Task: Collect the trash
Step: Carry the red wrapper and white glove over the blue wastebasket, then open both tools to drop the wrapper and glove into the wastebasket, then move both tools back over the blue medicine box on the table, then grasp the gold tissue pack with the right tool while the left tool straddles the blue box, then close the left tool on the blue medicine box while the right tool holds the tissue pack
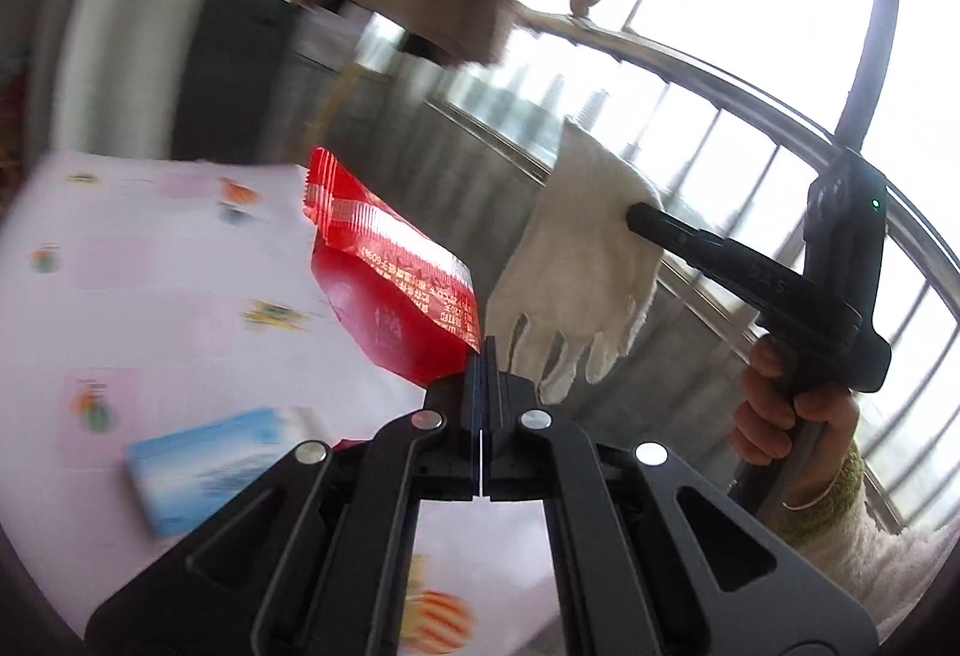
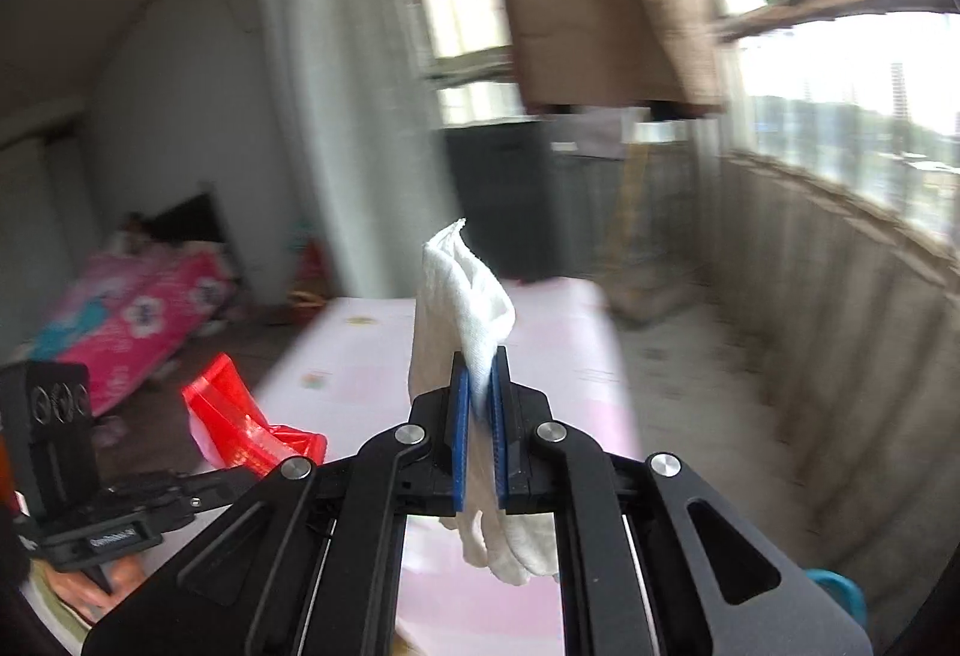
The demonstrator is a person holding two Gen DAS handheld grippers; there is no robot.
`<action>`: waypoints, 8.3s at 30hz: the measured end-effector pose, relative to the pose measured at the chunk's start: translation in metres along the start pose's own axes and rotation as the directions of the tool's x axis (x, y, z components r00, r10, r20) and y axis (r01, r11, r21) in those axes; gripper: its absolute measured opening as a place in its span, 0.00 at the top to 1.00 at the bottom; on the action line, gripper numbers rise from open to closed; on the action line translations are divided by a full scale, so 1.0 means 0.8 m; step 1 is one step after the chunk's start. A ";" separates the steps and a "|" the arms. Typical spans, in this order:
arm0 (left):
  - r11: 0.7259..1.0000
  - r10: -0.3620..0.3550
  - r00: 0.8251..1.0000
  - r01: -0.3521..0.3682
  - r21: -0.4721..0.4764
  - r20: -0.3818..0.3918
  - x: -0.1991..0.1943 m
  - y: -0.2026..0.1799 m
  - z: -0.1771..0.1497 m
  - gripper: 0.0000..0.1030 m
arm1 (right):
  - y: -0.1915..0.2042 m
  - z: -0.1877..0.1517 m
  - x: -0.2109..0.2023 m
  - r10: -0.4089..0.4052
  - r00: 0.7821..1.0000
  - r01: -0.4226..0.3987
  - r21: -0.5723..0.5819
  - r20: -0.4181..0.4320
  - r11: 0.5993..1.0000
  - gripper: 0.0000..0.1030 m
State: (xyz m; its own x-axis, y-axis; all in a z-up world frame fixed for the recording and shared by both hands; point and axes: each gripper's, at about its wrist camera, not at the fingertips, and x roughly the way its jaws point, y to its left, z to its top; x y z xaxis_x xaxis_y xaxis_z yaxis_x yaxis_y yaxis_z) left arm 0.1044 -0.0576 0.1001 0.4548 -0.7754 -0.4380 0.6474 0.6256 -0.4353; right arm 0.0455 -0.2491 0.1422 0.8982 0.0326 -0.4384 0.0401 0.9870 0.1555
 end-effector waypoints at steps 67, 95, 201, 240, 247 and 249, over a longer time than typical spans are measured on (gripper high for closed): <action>0.983 0.182 0.967 -0.181 0.024 -0.180 0.117 -0.005 -0.020 0.20 | -0.370 -0.305 0.203 -0.139 0.742 0.377 0.237 -0.656 0.895 0.65; 0.815 0.494 0.864 -0.500 -0.292 -0.099 -0.101 0.199 -0.117 0.20 | -0.439 -0.422 0.203 -0.306 0.361 0.806 0.130 -0.881 0.578 0.63; 0.854 0.188 0.951 -0.281 -0.437 -0.245 -0.050 0.225 -0.161 0.43 | 0.141 -0.225 0.183 0.403 0.558 -0.456 0.138 -0.725 0.879 0.73; 0.887 0.377 0.890 -0.426 -0.177 -0.256 -0.079 0.174 -0.207 0.09 | 0.114 -0.242 0.117 0.404 0.607 -0.321 0.254 -0.684 0.913 0.51; 0.894 0.337 0.912 -0.388 -0.225 -0.235 -0.088 0.185 -0.206 0.09 | 0.138 -0.248 0.111 0.367 0.611 -0.326 0.199 -0.702 0.924 0.42; 0.896 0.319 0.924 -0.367 -0.250 -0.212 -0.092 0.188 -0.208 0.09 | 0.145 -0.248 0.110 0.351 0.617 -0.330 0.173 -0.704 0.928 0.41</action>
State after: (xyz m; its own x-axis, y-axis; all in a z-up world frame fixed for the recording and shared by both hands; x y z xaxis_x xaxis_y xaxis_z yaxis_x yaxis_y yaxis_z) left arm 0.0668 0.1078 -0.0644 0.4966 -0.4989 -0.7103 0.2606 0.8663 -0.4262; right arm 0.0428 -0.1006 -0.0539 0.2603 0.4771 -0.8394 -0.1838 0.8780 0.4420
